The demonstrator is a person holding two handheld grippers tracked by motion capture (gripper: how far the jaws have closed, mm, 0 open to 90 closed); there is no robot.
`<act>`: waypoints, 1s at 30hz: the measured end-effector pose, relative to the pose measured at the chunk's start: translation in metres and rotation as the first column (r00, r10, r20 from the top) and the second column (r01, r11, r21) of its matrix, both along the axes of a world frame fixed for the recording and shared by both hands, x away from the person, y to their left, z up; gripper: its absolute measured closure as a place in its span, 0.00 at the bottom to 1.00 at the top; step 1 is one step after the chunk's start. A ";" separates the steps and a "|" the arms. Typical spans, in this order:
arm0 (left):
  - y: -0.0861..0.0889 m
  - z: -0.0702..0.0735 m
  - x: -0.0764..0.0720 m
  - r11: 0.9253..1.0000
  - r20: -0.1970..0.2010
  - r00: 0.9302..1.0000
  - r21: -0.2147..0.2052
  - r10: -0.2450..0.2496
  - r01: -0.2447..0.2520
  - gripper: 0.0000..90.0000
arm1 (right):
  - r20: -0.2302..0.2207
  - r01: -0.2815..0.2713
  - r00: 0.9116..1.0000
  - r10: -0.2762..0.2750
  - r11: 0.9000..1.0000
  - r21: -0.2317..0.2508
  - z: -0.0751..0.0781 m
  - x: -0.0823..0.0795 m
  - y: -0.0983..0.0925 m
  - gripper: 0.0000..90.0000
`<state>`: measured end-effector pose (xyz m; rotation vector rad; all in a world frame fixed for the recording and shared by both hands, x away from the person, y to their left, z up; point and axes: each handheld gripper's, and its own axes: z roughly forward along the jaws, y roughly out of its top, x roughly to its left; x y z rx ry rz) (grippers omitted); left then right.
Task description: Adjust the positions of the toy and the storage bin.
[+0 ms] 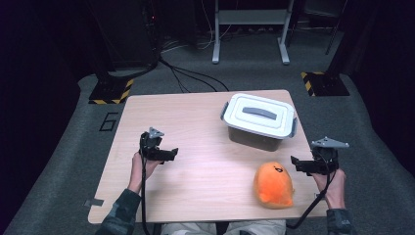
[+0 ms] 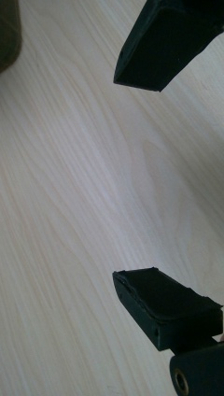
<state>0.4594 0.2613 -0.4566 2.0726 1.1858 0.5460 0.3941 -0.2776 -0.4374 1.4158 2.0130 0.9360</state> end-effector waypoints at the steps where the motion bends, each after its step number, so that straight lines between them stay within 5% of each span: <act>1: -0.001 0.001 0.001 1.000 0.004 1.000 0.003 -0.005 0.005 0.06 | 0.000 0.000 1.000 0.000 1.000 0.000 0.000 0.000 0.000 0.01; 30: -0.054 0.035 0.037 0.993 0.032 0.994 -0.035 -0.108 0.110 0.08 | 0.031 -0.042 0.999 0.042 0.999 0.020 0.041 0.024 0.008 0.02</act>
